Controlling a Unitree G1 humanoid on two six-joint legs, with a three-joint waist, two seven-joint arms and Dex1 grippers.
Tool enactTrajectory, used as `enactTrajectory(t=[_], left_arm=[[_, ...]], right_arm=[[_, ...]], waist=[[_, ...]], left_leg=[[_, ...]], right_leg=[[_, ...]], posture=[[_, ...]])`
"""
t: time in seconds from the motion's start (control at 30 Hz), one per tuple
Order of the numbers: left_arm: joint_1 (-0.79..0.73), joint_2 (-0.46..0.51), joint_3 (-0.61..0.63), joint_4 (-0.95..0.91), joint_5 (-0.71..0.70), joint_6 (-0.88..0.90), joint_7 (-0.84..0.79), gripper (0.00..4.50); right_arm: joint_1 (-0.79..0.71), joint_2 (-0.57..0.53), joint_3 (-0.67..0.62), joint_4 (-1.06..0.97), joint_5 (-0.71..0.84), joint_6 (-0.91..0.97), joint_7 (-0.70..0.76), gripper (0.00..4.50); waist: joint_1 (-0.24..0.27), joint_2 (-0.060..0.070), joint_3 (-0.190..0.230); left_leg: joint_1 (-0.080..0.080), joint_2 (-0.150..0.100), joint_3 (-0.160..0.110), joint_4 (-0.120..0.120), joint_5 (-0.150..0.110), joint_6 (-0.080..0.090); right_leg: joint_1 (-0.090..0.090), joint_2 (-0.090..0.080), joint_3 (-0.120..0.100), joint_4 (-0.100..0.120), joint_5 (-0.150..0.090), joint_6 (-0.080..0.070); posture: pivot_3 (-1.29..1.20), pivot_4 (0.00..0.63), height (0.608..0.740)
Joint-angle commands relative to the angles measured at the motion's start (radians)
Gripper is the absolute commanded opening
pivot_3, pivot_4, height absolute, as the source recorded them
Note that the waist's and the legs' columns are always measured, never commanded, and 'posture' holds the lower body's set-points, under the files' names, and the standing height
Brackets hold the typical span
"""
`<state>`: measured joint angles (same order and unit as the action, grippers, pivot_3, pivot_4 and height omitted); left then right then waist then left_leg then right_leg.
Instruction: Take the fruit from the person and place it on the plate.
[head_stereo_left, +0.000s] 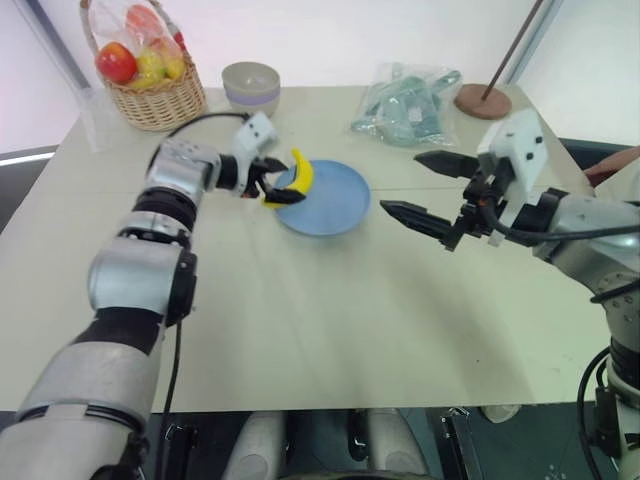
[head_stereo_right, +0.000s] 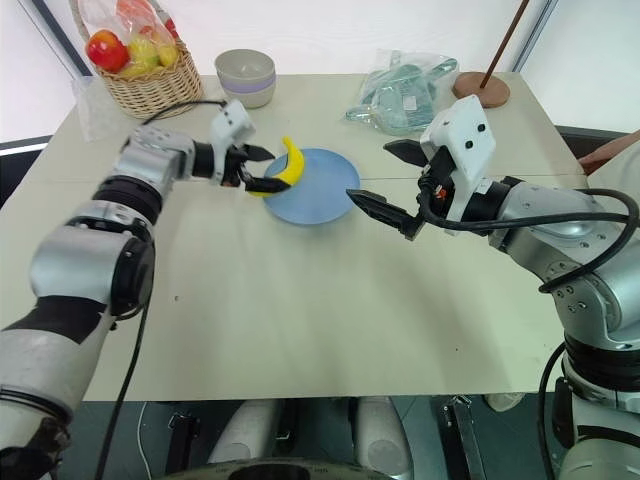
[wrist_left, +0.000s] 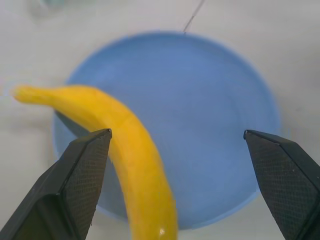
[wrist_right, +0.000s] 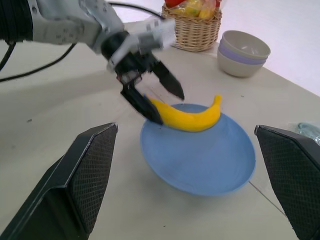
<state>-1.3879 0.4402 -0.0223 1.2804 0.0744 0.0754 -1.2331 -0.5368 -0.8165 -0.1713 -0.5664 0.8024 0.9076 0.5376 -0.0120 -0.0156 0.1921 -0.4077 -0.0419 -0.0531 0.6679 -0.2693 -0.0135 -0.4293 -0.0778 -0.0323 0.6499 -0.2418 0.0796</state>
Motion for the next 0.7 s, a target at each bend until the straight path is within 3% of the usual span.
enactTrajectory(t=[0.03,0.23,0.4,0.53,0.7], left_arm=[[-0.046,0.092,0.043,-0.124,-0.066,0.039,-0.104,4.42],[0.194,0.360,0.005,-0.523,-0.133,0.141,-0.355,4.42],[0.480,0.594,-0.028,-0.879,-0.327,0.219,-0.381,4.42],[0.553,0.611,0.054,-0.973,-0.365,0.294,-0.341,4.42],[0.590,0.609,0.093,-1.031,-0.393,0.340,-0.280,4.42]], right_arm=[[-0.007,-0.007,-0.027,-0.032,0.007,-0.016,0.007,4.50],[-0.021,-0.002,-0.001,-0.003,-0.013,-0.041,0.043,4.50],[-0.034,0.002,0.021,0.025,-0.035,-0.064,0.079,4.50],[-0.050,0.008,0.045,0.049,-0.056,-0.083,0.106,4.50],[-0.064,0.016,0.061,0.071,-0.077,-0.100,0.124,4.50]], waist=[[-0.002,0.000,0.000],[-0.024,0.001,0.000],[-0.020,0.001,0.000],[0.009,0.001,0.000],[0.009,0.001,0.000]], left_leg=[[0.000,0.000,0.000,0.000,0.000,0.000],[0.002,0.001,0.001,-0.001,0.000,0.000],[0.001,0.002,0.000,0.000,0.000,0.000],[0.001,0.001,0.000,0.001,0.000,0.000],[0.001,0.001,0.000,0.001,0.000,0.000]], right_leg=[[0.000,0.000,0.000,0.000,0.000,0.000],[0.000,0.001,0.002,0.000,0.000,0.000],[0.000,0.000,0.004,0.001,0.000,-0.001],[0.001,-0.001,0.003,0.000,0.000,0.000],[0.001,-0.001,0.002,0.000,0.000,0.000]], posture=[[0.00,0.150,0.740],[0.00,0.150,0.740],[0.00,0.150,0.740],[0.00,0.150,0.740],[0.00,0.150,0.740]])
